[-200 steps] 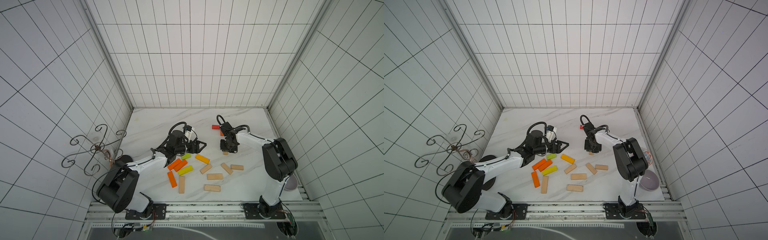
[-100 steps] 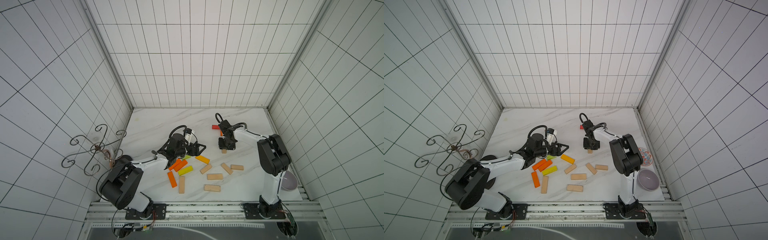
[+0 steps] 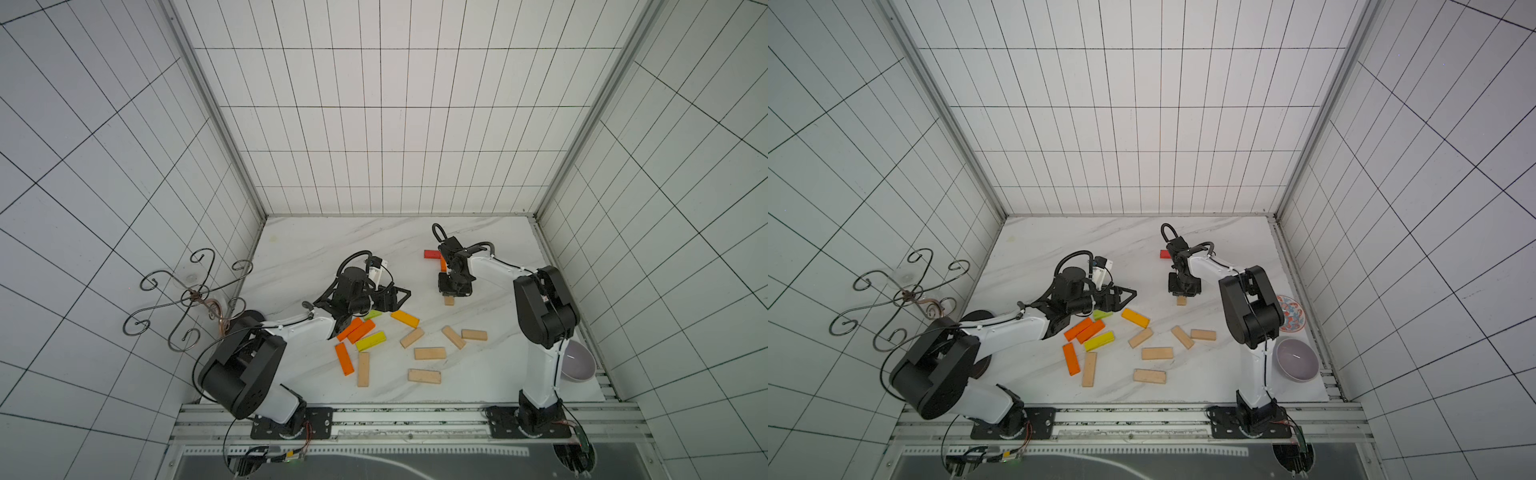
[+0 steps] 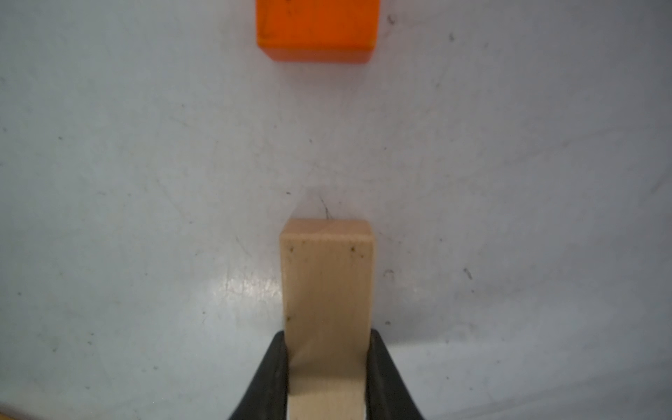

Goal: Assemble a giraffe with building blocks
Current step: Assemble the building block at the center of the board.

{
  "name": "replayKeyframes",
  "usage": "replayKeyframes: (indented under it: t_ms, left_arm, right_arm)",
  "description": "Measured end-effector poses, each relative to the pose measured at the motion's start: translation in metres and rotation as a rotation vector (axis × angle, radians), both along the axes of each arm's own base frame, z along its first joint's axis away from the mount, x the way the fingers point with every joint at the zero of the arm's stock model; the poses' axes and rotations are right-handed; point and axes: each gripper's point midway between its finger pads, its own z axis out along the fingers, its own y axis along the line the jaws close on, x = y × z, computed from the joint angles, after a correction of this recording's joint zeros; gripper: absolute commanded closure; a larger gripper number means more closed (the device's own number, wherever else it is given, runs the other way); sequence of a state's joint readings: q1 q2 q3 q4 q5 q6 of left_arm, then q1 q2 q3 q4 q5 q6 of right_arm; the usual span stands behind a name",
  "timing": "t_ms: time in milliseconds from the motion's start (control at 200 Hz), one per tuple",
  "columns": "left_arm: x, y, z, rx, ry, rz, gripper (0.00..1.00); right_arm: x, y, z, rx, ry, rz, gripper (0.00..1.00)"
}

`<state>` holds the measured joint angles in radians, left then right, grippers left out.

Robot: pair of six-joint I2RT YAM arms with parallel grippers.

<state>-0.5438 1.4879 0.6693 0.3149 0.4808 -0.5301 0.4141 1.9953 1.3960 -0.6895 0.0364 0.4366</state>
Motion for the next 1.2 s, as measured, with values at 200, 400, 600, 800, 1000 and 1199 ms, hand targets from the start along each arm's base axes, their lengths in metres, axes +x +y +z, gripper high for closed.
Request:
replayKeyframes:
  t_ms: [200, 400, 600, 800, 1000, 1199]
  left_arm:
    - [0.001, 0.002, -0.001, -0.001, 0.0, 0.004, 0.17]
    - [0.002, 0.005, -0.002, 0.001, 0.004, 0.011, 0.17]
    - [0.002, 0.005, -0.002, -0.002, 0.005, 0.009, 0.17]
    - [0.001, 0.005, -0.001, -0.019, 0.007, 0.004, 0.17]
    - [0.001, 0.005, -0.001, -0.021, 0.008, 0.002, 0.17]
    - [0.001, 0.005, 0.0, -0.024, 0.005, -0.001, 0.17]
  right_arm:
    - [0.018, 0.002, 0.001, 0.003, -0.013, -0.007, 0.79]
    - [0.027, 0.002, 0.001, 0.0, -0.017, -0.01, 0.79]
    - [0.032, 0.0, 0.001, -0.004, -0.022, -0.019, 0.78]
    - [0.036, -0.003, 0.001, -0.005, -0.026, -0.028, 0.77]
    - [0.038, -0.003, 0.0, -0.004, -0.028, -0.031, 0.76]
    - [0.04, -0.003, 0.001, -0.005, -0.027, -0.028, 0.73]
